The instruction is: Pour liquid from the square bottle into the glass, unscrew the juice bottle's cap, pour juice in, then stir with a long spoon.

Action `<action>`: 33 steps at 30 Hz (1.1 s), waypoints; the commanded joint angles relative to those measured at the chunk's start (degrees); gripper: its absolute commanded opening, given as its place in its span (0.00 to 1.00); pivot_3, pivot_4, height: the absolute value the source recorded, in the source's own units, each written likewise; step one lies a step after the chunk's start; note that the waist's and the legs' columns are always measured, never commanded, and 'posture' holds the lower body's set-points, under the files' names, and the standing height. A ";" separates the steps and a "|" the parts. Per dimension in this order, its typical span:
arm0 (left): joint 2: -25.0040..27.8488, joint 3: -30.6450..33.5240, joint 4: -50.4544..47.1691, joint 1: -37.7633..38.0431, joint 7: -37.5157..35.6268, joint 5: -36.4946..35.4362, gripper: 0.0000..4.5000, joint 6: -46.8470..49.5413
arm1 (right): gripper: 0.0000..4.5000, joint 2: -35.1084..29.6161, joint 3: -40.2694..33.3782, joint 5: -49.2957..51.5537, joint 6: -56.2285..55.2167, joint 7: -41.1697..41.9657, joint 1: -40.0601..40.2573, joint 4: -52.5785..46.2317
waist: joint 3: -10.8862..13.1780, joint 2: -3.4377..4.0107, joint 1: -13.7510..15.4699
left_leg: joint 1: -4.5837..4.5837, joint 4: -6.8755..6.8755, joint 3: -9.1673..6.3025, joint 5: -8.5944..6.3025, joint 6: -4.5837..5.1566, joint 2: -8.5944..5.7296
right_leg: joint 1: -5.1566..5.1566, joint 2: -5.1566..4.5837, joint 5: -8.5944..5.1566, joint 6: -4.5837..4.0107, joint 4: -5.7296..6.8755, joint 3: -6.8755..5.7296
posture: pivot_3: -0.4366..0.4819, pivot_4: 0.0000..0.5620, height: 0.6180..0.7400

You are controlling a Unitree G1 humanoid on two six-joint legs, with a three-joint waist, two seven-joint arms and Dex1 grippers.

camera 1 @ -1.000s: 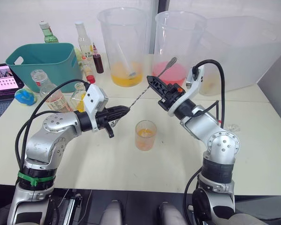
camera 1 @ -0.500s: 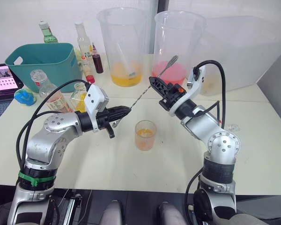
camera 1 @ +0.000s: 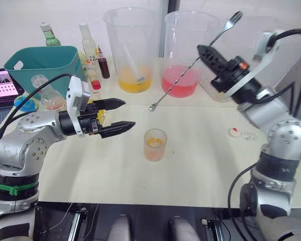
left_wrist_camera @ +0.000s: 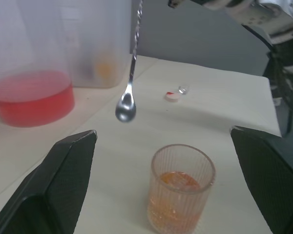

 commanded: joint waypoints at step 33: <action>3.17 -2.92 -6.57 6.74 -1.00 3.31 1.00 -1.46 | 0.00 -5.69 23.89 -27.88 -6.20 21.56 2.35 -11.35 | 0.01 -0.02 0.17 | -0.08 0.01 -0.01 0.00 0.01 0.02 | -0.03 0.01 0.00 -0.01 -0.11 0.00 | 0.48 0.27 0.90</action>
